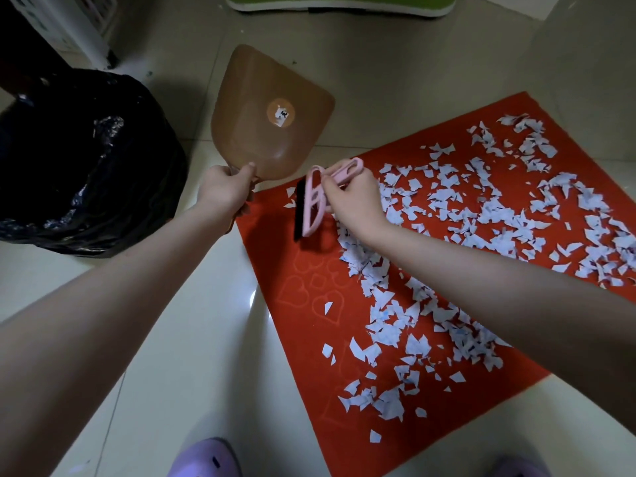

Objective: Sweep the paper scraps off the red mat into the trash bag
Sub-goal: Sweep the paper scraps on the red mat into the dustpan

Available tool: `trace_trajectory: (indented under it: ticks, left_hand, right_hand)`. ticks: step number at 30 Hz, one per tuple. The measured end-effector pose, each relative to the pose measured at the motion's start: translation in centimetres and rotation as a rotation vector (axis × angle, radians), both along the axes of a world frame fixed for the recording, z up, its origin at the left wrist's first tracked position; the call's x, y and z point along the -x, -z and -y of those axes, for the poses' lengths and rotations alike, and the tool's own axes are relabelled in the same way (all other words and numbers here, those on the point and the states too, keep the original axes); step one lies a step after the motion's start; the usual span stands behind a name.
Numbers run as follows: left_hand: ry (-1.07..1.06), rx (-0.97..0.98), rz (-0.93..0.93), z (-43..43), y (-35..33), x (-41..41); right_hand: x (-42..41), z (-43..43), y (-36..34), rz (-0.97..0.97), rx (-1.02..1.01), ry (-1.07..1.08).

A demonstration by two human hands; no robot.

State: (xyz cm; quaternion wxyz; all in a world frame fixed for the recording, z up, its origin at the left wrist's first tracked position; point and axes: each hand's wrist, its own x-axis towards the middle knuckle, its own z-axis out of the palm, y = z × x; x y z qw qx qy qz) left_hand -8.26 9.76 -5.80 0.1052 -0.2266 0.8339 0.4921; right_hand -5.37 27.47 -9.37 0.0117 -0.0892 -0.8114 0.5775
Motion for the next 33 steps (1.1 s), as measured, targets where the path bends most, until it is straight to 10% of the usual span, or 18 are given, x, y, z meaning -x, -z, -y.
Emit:
trace_trajectory:
  ticks: [33]
  left_hand:
    - [-0.005, -0.015, 0.007, -1.2, 0.7, -0.1]
  right_hand:
    - [1.7, -0.5, 0.7, 0.054, -0.095, 0.100]
